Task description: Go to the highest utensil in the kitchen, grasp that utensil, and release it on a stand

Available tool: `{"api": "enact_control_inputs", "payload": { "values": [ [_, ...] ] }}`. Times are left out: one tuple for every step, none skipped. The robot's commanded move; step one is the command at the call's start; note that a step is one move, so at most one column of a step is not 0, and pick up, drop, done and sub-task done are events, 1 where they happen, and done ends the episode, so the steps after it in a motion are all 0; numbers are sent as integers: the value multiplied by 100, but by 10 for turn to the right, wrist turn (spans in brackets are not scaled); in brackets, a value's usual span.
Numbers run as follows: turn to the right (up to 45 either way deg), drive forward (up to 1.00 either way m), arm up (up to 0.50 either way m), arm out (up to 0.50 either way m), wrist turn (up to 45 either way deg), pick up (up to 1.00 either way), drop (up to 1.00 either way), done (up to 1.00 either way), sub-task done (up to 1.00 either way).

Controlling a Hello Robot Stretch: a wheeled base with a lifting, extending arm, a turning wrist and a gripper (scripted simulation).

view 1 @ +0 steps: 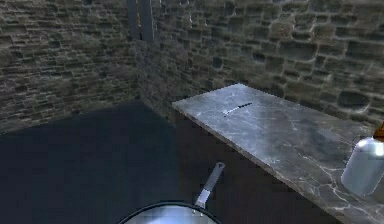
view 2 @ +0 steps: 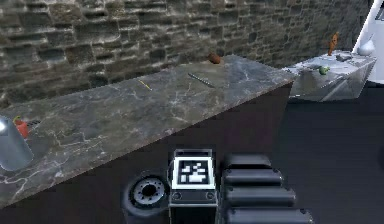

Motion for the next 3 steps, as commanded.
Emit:
{"api": "enact_control_inputs", "payload": {
  "values": [
    [-450,0,0,0,0,0,0,0,0],
    [-450,0,0,0,0,0,0,0,0],
    [-450,0,0,0,0,0,0,0,0]
  ]
}}
